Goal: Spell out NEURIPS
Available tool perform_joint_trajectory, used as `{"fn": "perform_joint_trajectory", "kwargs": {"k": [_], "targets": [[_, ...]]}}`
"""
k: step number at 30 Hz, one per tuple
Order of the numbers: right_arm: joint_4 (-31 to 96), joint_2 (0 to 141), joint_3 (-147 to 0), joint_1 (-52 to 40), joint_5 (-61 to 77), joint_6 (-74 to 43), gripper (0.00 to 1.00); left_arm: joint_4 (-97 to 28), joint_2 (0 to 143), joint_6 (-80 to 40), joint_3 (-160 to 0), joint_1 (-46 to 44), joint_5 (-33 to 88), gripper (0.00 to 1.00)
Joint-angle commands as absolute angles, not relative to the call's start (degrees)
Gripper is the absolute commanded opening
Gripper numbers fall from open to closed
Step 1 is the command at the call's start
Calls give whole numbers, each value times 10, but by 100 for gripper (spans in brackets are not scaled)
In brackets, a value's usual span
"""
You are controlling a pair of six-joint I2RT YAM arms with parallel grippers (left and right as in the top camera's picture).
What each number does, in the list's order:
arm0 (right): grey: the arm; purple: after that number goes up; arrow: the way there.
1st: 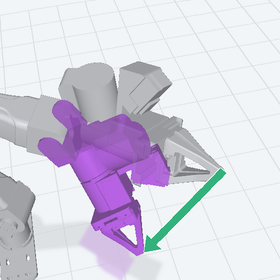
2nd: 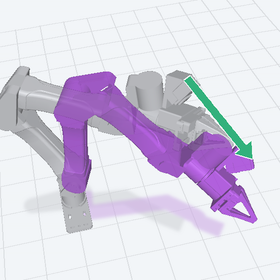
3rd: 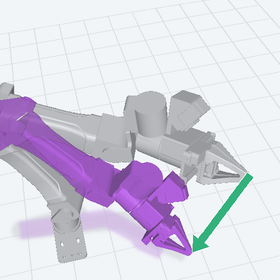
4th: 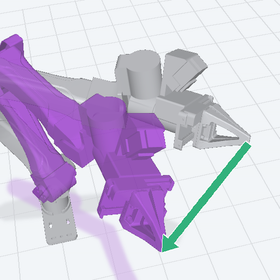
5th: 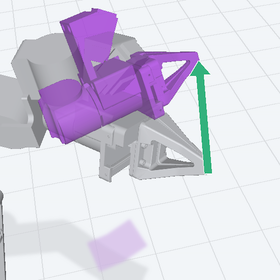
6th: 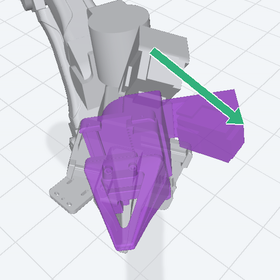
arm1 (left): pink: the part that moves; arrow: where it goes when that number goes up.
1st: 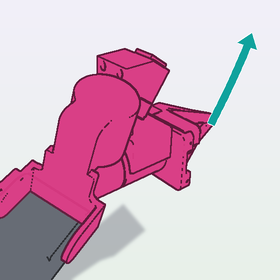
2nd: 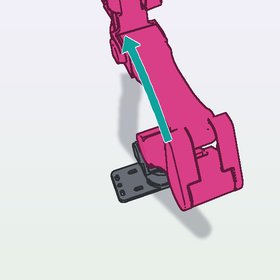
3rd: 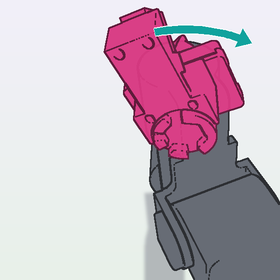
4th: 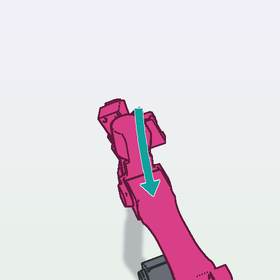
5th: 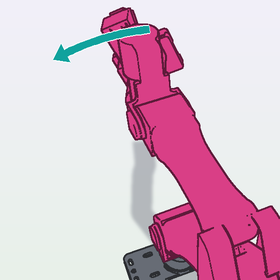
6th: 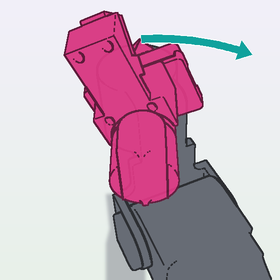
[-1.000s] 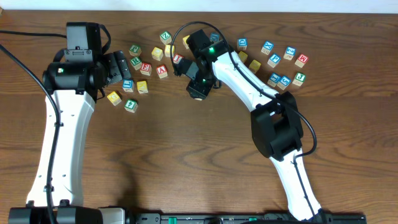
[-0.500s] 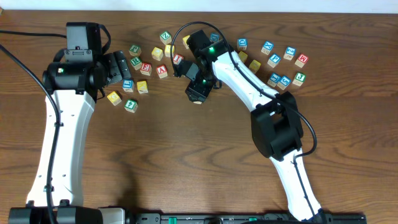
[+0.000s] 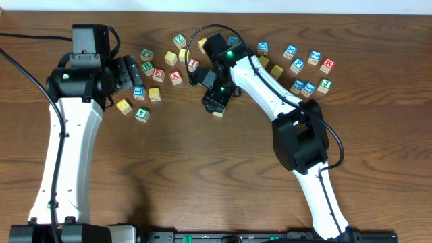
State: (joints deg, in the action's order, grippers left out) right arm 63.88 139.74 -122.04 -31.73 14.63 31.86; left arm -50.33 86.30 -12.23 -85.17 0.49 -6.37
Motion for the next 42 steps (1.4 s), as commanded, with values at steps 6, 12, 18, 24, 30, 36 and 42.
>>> {"fn": "perform_joint_trajectory", "kwargs": {"k": [6,12,18,24,30,36,42], "targets": [[641,1381,-1229,-317,159,330,62,-498,865,-128,-852,7,-71,98],[641,1378,-1231,-316,179,294,59,-498,865,-128,-852,7,-71,98],[638,1347,-1231,-304,186,239,60,-495,865,-128,-852,7,-71,98],[632,1286,-1231,-288,186,168,61,-494,865,-128,-852,7,-71,98],[641,1240,-1231,-274,186,111,64,-494,865,-128,-852,7,-71,98],[666,1239,-1230,-259,176,40,58,-494,865,-128,-852,7,-71,98],[671,1254,-1217,-256,162,-55,48,-496,865,-128,-852,7,-71,98]]}}
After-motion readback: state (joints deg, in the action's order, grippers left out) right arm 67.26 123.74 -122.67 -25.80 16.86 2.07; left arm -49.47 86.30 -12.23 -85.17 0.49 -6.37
